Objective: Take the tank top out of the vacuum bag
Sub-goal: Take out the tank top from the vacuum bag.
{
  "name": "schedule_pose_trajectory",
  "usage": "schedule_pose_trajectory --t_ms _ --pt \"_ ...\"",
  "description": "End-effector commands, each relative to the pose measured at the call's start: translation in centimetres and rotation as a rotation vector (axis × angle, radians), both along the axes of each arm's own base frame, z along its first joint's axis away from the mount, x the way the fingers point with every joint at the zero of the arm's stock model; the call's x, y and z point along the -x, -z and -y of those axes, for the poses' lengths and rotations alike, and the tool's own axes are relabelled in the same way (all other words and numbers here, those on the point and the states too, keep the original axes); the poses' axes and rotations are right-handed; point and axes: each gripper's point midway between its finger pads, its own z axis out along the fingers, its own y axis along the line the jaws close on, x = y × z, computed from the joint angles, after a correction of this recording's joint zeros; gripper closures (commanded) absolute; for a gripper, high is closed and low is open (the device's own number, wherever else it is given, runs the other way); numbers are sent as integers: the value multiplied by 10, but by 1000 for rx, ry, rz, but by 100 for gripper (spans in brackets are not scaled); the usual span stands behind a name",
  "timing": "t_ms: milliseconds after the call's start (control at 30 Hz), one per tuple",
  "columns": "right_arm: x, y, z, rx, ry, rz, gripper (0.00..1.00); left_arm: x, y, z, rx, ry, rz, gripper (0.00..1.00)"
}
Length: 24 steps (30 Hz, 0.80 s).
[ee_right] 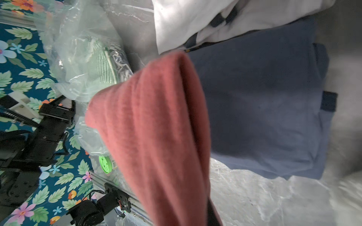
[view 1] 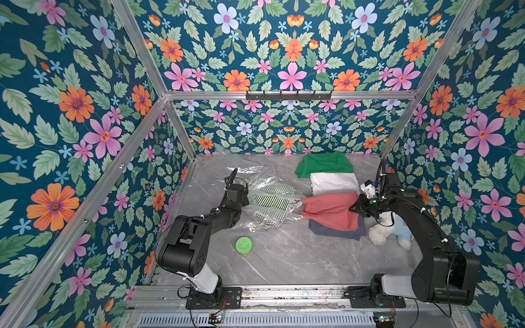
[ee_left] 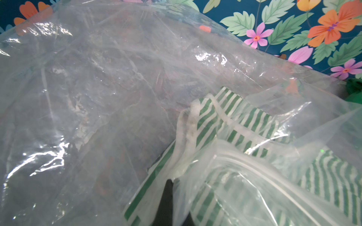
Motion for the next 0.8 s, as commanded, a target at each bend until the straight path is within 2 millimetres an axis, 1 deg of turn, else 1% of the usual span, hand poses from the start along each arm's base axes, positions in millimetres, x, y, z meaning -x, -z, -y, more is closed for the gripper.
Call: schedule_pose_trajectory --t_ms 0,233,467,700,767 --pt "0 9 12 73 9 -24 100 2 -1 -24 -51 -73 4 100" --pt "-3 25 22 125 17 -65 100 3 5 -34 3 -96 -2 100" --pt "-16 40 33 183 23 -99 100 2 6 -36 18 -99 0 100" --pt "-28 46 39 209 22 -113 100 3 6 -36 26 -97 2 100" --pt "-29 51 46 250 33 -131 100 3 5 -35 34 -91 7 100"
